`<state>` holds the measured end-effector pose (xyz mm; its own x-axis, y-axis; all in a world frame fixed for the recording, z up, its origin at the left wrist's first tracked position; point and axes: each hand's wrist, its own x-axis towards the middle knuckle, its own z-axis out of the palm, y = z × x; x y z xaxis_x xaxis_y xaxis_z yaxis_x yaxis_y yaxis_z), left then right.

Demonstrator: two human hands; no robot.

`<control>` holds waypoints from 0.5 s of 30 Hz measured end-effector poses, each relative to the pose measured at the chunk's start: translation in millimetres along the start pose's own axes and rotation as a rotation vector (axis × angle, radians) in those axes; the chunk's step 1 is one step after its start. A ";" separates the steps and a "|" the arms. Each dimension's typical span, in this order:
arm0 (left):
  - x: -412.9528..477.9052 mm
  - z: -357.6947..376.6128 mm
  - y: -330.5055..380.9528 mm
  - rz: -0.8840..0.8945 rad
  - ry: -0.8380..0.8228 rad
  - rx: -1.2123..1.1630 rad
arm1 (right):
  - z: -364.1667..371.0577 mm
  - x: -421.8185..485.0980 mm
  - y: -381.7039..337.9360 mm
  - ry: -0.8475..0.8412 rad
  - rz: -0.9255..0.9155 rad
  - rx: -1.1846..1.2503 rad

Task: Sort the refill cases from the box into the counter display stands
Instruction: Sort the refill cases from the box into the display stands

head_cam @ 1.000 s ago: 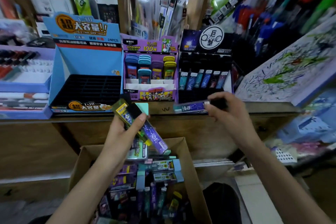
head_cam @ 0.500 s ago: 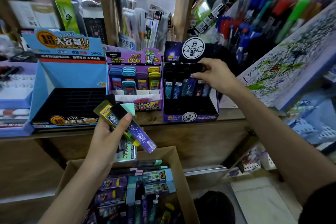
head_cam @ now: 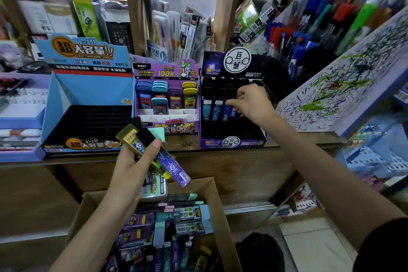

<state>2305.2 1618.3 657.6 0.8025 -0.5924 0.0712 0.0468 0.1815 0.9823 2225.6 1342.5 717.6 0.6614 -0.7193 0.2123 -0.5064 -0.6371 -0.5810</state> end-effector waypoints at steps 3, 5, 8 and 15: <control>-0.1 1.7 0.6 0.004 -0.004 -0.004 | -0.3 -5.1 -4.1 -0.029 0.016 -0.121; 0.3 2.4 1.5 0.007 -0.007 -0.010 | -1.9 -13.9 -5.2 0.011 0.001 -0.172; 2.1 2.5 2.9 0.007 -0.007 -0.022 | -7.8 -37.8 -15.0 -0.014 -0.082 -0.033; 2.6 15.8 4.7 0.011 -0.064 -0.048 | 27.6 -109.8 -65.6 -0.363 -0.142 0.428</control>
<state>2298.1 1605.2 665.1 0.7636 -0.6388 0.0941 0.0680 0.2245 0.9721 2201.5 1471.0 710.7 0.8921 -0.4461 0.0723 -0.1799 -0.4974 -0.8487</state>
